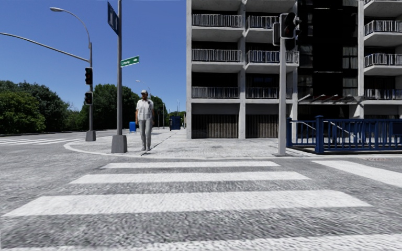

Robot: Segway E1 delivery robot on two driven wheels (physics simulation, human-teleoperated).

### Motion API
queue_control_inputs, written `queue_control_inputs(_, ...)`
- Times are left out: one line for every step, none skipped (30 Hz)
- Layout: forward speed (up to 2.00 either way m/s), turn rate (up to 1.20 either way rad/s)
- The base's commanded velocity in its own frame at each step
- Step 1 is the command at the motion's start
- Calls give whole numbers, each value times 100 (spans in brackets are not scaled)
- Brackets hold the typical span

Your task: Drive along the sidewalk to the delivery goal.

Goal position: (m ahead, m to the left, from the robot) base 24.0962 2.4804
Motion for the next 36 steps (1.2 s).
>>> queue_control_inputs(200,0)
queue_control_inputs(200,0)
queue_control_inputs(200,0)
queue_control_inputs(200,0)
queue_control_inputs(200,0)
queue_control_inputs(200,0)
queue_control_inputs(200,0)
queue_control_inputs(200,0)
queue_control_inputs(200,0)
queue_control_inputs(200,0)
queue_control_inputs(200,0)
queue_control_inputs(200,0)
queue_control_inputs(200,0)
queue_control_inputs(200,0)
queue_control_inputs(200,0)
queue_control_inputs(200,0)
queue_control_inputs(200,0)
queue_control_inputs(200,0)
queue_control_inputs(200,0)
queue_control_inputs(200,0)
queue_control_inputs(200,0)
queue_control_inputs(200,0)
queue_control_inputs(200,0)
queue_control_inputs(200,0)
queue_control_inputs(200,0)
queue_control_inputs(200,0)
queue_control_inputs(200,0)
queue_control_inputs(200,0)
queue_control_inputs(200,0)
queue_control_inputs(200,0)
queue_control_inputs(200,0)
queue_control_inputs(200,0)
queue_control_inputs(200,0)
queue_control_inputs(200,0)
queue_control_inputs(200,0)
queue_control_inputs(200,0)
